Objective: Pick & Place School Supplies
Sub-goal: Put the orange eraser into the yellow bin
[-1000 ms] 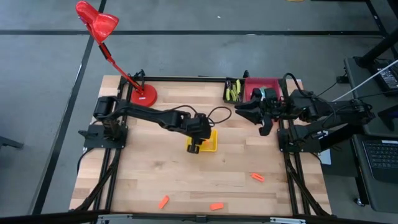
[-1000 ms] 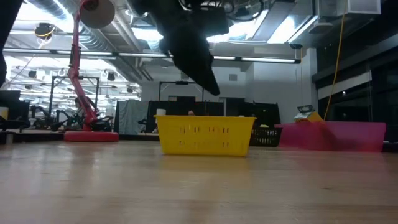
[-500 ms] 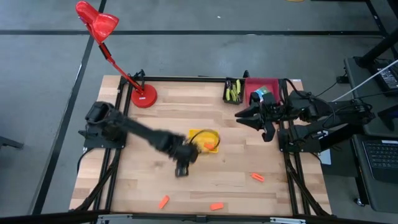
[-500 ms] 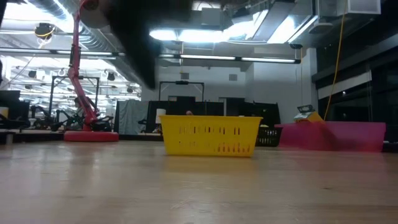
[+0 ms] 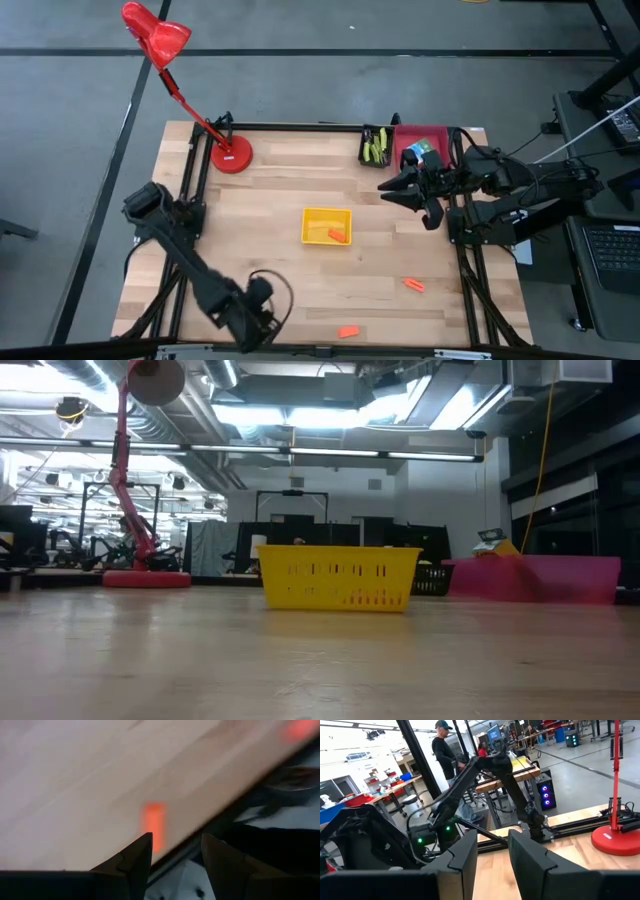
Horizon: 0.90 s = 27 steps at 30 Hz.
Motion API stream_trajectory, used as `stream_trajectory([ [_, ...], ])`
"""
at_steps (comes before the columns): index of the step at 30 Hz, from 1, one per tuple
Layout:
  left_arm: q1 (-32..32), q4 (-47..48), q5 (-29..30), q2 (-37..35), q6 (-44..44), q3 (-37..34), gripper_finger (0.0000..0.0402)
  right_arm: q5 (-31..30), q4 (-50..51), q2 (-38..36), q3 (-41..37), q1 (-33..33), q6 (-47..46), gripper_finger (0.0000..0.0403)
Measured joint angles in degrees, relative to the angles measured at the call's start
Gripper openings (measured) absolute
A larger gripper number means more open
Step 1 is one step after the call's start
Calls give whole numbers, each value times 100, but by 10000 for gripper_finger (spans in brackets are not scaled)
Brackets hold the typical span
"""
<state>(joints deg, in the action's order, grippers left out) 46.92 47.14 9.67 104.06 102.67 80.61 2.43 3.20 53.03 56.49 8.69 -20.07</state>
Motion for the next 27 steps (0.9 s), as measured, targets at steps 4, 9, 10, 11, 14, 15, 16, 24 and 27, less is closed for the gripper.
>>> stream_trajectory([
  [4,303,323,-398,340,834,-7,167,-65,2,0,0,0,146,113],
  [9,320,338,-414,605,1211,-8,167,-138,0,0,0,0,150,113],
  [10,302,325,-295,613,1193,-8,167,-139,0,0,0,0,150,113],
  [11,279,329,-156,624,1102,-8,167,-139,0,0,0,0,150,113],
  [14,240,332,167,657,750,-8,167,-155,0,0,0,0,150,113],
  [15,238,335,174,660,667,-8,167,-156,2,0,0,0,150,113],
  [16,229,316,142,671,630,-8,168,-156,2,0,0,0,148,113],
  [24,210,43,89,690,562,-9,191,-156,2,0,0,0,144,113],
  [27,210,54,83,690,562,-10,193,-156,2,0,0,0,143,113],
])
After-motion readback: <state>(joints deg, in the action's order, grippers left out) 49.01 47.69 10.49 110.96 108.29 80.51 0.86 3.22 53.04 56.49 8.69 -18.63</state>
